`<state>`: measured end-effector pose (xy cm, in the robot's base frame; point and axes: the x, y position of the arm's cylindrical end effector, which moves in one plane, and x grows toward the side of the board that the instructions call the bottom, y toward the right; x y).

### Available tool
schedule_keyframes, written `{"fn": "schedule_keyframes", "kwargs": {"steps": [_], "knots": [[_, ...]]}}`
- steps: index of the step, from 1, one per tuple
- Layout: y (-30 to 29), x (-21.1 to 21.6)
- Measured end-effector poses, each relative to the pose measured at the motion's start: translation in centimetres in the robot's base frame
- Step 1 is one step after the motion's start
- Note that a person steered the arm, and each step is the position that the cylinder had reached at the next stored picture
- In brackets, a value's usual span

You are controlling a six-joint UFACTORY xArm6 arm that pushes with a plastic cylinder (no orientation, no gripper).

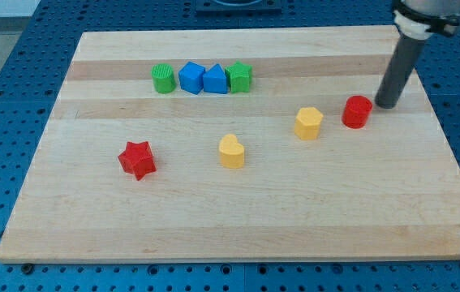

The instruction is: Move the red circle closer to yellow hexagon

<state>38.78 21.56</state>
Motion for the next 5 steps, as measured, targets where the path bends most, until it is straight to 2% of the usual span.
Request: {"fn": "schedule_keyframes", "kwargs": {"steps": [2,4,5], "knots": [[-4.3,1.9],[-3.5,3.5],[-1.9,9.3]]}}
